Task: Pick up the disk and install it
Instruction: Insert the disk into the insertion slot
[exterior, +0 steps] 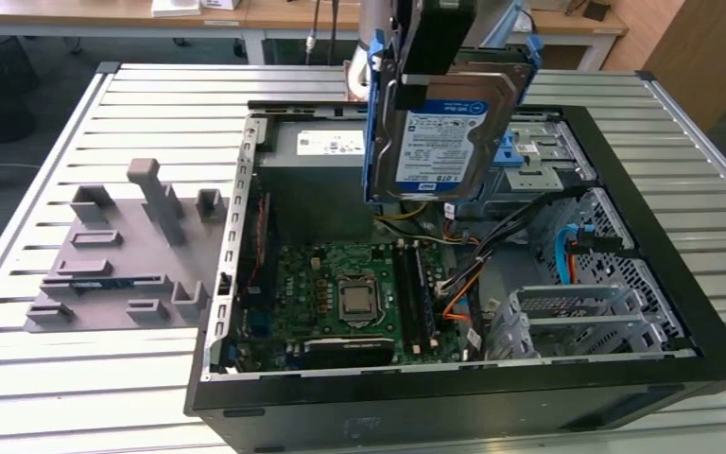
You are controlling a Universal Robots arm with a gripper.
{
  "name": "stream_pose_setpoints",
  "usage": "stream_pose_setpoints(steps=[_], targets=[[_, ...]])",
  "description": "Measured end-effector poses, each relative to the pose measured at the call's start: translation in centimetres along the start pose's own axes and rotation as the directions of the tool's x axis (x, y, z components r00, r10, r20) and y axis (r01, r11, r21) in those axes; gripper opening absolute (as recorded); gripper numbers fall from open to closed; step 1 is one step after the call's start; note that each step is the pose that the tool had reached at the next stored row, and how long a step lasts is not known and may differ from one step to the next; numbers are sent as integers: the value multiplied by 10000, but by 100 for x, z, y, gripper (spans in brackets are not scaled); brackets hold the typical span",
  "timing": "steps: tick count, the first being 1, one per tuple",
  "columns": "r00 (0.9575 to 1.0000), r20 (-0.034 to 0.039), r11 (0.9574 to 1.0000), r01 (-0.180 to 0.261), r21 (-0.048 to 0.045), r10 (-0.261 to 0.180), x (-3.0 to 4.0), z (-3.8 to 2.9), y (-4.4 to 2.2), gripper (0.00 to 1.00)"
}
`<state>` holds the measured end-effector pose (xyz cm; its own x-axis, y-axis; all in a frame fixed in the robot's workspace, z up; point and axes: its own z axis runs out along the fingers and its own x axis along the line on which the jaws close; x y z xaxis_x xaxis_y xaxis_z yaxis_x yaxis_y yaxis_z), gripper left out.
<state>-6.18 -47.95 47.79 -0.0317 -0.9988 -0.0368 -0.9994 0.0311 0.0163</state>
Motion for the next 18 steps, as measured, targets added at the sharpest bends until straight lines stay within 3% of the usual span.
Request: stream_pose_setpoints(steps=[7, 13, 18], targets=[[10000, -1, 10000, 0, -1, 0, 16, 4, -36, 36], [10000, -1, 10000, 0, -1, 0, 16, 12, -130, 36], [10000, -1, 10000, 0, -1, 0, 48, 15, -137, 36]])
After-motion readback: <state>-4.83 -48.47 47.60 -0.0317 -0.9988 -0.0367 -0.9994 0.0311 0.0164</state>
